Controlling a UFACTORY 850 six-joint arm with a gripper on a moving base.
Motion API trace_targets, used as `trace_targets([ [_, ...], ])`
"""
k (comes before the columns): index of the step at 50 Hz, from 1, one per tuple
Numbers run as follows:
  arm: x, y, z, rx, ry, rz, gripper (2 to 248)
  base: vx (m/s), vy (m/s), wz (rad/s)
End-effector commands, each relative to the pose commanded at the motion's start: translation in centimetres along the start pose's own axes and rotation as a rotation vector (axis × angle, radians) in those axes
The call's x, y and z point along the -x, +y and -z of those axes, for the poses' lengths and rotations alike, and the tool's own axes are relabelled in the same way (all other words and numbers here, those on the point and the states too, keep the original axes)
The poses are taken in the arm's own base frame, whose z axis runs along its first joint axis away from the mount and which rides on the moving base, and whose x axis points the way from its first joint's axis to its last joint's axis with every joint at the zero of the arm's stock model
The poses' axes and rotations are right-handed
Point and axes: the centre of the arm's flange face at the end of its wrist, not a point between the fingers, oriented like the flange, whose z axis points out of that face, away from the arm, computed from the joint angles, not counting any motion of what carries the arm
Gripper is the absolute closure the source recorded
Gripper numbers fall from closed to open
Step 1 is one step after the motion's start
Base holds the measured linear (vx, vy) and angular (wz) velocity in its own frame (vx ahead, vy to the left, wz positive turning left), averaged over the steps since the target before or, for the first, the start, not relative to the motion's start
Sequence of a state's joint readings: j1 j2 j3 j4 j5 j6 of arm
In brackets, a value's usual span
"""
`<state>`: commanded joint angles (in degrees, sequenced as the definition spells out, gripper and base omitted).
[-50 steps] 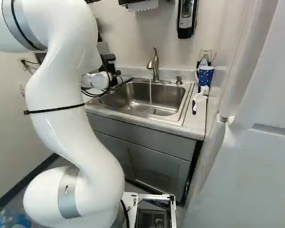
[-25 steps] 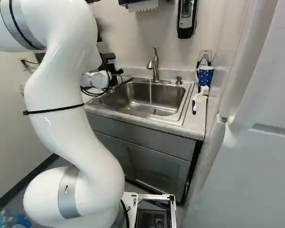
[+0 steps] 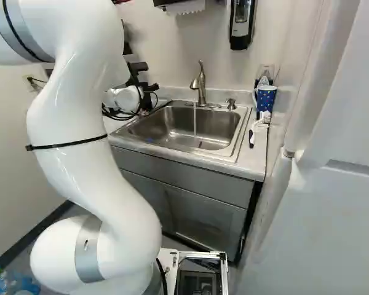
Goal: Rinse the cup and place it in the tray
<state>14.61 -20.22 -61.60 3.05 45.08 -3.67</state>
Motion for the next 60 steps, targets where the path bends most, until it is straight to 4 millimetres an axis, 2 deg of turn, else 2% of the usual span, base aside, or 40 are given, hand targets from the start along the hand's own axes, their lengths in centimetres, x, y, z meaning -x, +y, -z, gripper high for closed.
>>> trace_targets([
  [60,-5.8,0.4,0.6,0.001,0.018,-0.004,3,0.0,0.0,0.0],
])
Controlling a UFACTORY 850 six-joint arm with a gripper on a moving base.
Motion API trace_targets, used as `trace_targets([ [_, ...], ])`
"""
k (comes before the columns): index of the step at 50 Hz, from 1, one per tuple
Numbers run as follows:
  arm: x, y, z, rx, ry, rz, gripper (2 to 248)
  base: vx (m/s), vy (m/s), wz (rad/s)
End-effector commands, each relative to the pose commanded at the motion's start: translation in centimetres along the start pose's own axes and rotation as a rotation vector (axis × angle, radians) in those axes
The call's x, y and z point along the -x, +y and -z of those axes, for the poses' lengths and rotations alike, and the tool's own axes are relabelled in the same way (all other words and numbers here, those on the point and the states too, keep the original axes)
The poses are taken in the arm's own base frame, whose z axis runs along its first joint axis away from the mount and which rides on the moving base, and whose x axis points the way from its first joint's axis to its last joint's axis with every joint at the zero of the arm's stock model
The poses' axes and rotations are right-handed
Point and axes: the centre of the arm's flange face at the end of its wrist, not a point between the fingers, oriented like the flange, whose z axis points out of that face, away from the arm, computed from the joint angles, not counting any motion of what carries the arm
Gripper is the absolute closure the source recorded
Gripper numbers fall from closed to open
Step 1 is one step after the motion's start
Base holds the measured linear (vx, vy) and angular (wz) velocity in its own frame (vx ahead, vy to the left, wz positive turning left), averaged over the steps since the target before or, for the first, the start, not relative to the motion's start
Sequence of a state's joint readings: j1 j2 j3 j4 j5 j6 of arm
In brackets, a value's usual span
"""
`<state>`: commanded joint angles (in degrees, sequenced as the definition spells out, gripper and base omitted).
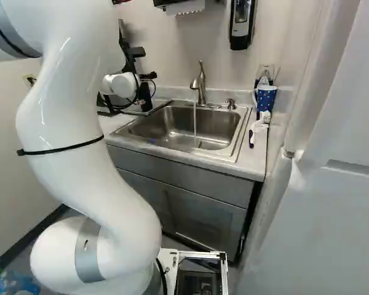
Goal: Rinse the cup and place it in the tray
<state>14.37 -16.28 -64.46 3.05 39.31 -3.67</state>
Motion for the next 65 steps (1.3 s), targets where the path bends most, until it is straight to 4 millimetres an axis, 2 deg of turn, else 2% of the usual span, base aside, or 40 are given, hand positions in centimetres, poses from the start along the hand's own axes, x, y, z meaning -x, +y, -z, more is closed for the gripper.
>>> trace_targets([
  [49,-4.4,2.5,1.1,0.034,-0.024,-0.005,3,0.0,0.0,0.0],
  [65,-5.8,3.7,0.6,0.052,-0.023,-0.007,3,0.0,0.0,0.0],
])
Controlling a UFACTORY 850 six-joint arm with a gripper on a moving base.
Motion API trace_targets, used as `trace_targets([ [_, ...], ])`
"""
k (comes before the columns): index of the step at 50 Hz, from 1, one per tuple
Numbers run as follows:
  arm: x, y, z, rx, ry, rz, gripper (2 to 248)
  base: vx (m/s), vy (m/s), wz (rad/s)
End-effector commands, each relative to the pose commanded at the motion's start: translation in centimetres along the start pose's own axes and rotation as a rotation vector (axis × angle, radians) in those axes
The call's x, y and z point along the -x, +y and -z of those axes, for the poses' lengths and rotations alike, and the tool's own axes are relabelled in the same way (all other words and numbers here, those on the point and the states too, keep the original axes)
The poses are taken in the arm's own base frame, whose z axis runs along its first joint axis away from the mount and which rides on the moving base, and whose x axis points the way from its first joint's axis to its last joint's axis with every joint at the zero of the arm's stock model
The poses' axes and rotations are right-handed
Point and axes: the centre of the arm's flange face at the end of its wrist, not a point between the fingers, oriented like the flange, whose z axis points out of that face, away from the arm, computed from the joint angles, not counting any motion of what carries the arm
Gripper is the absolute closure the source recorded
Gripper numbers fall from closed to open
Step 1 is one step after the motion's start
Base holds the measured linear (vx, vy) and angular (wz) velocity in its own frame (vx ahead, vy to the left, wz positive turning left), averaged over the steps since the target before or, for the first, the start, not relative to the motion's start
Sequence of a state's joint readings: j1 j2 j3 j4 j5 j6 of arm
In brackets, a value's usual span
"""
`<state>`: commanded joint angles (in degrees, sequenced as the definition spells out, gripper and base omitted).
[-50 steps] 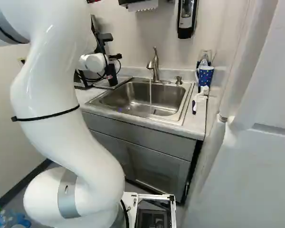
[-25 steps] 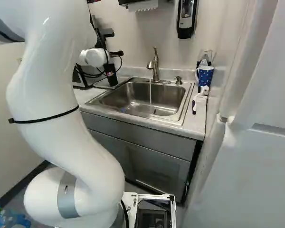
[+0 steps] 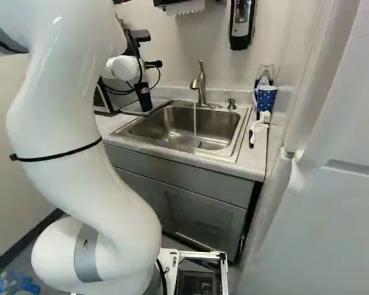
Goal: Rinse the cup and place it in the tray
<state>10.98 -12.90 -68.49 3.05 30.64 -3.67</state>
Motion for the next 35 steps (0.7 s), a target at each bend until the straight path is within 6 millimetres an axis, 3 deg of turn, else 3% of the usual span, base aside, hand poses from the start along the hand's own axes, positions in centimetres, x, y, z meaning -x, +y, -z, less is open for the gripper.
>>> trace_targets([
  [35,-2.7,3.3,-1.4,0.046,-0.048,-0.007,3,0.0,0.0,0.0],
])
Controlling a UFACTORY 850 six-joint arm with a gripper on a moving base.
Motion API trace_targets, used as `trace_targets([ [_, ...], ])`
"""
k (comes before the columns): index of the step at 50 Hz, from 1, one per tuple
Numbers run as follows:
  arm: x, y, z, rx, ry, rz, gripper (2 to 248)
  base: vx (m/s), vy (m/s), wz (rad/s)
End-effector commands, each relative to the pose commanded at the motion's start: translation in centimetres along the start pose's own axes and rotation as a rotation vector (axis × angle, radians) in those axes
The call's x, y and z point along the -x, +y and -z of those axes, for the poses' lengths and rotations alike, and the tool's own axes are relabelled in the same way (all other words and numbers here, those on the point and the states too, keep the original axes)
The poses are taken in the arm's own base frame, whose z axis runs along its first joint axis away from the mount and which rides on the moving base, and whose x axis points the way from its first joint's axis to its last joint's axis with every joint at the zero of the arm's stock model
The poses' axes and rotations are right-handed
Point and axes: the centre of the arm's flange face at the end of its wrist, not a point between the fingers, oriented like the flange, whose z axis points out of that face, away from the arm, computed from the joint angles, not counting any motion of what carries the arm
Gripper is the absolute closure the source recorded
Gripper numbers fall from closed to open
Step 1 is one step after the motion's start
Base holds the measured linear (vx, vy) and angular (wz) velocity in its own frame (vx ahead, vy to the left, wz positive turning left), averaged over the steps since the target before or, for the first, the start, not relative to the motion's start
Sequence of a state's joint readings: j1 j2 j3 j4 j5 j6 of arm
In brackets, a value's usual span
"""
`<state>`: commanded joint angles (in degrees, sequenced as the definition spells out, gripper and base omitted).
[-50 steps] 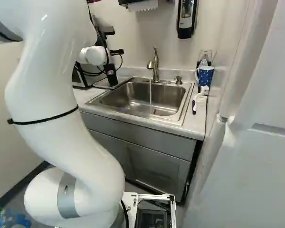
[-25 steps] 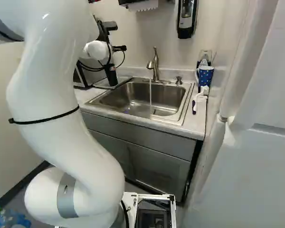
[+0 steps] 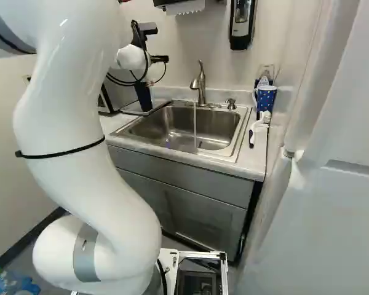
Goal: Rinse the cup and place it in the tray
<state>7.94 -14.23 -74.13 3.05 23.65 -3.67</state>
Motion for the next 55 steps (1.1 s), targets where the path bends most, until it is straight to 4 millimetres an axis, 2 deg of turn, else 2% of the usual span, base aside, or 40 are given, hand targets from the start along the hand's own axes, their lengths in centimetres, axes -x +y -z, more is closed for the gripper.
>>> trace_targets([
  [55,-4.1,6.2,-1.4,0.083,-0.103,-0.018,3,0.0,0.0,0.0],
])
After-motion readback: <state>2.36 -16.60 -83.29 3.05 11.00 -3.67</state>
